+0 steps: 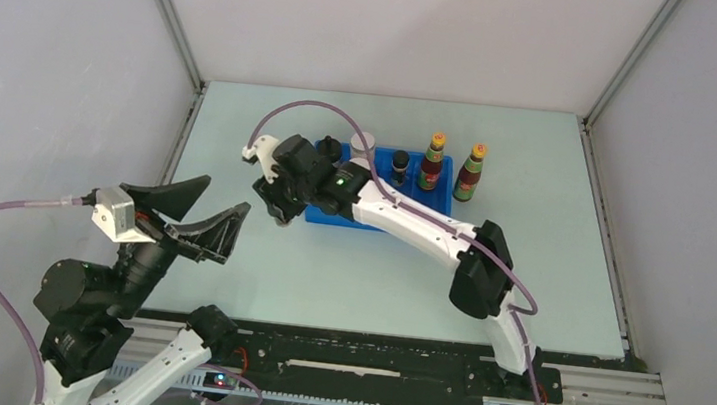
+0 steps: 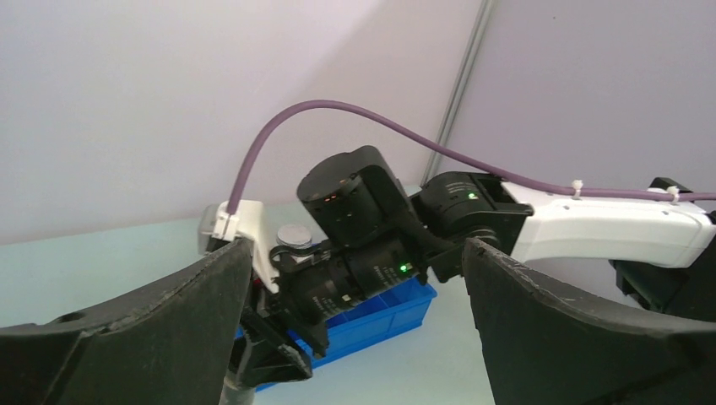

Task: Organize the condiment bottles
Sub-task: Pick up the bottle from the center of the board, then place the bottle in the storage box.

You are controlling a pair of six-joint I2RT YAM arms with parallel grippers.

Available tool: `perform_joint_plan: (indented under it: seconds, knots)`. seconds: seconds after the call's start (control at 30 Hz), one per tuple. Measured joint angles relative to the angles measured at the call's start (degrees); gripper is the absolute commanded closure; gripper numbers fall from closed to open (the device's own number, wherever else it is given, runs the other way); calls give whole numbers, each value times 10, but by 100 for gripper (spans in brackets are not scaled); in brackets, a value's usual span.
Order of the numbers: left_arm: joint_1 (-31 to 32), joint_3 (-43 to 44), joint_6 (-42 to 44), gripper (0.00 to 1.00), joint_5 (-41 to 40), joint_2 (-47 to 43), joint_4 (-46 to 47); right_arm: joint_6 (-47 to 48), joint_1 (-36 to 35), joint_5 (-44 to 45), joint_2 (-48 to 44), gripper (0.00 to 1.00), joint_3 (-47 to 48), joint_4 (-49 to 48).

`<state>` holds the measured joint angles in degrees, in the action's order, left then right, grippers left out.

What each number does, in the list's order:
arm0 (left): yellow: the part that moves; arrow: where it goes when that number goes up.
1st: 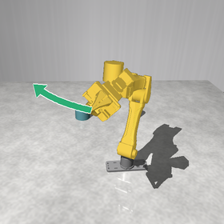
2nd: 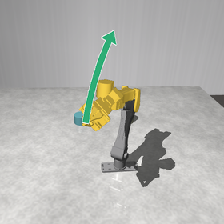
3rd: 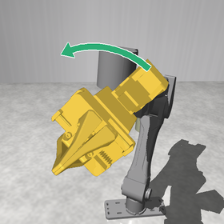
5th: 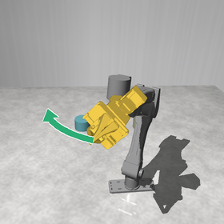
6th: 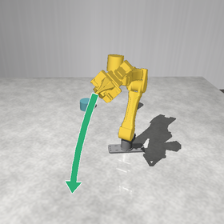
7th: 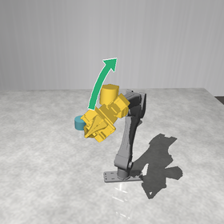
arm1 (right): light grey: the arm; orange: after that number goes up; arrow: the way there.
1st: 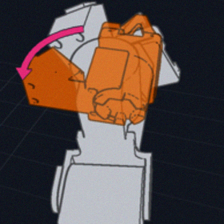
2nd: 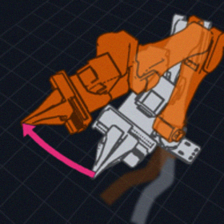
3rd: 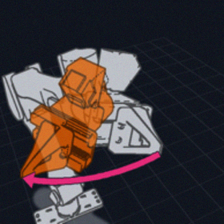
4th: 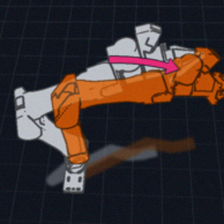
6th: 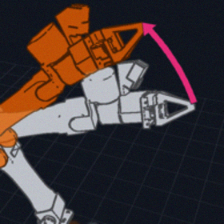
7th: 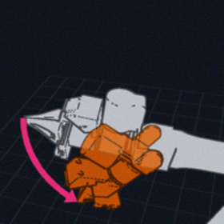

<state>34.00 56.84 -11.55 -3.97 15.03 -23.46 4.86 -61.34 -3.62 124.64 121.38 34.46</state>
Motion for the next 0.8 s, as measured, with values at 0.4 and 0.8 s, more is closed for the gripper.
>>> perform_joint_plan:
  seconds: [0.4, 0.8]
  knots:
    - [0, 0, -1, 0, -4, -14, -2, -52, -4, 71, -141, 100, -130, -24]
    - [0, -1, -5, 0, -4, -14, 1, -97, 7, 162, -275, 100, -218, -37]
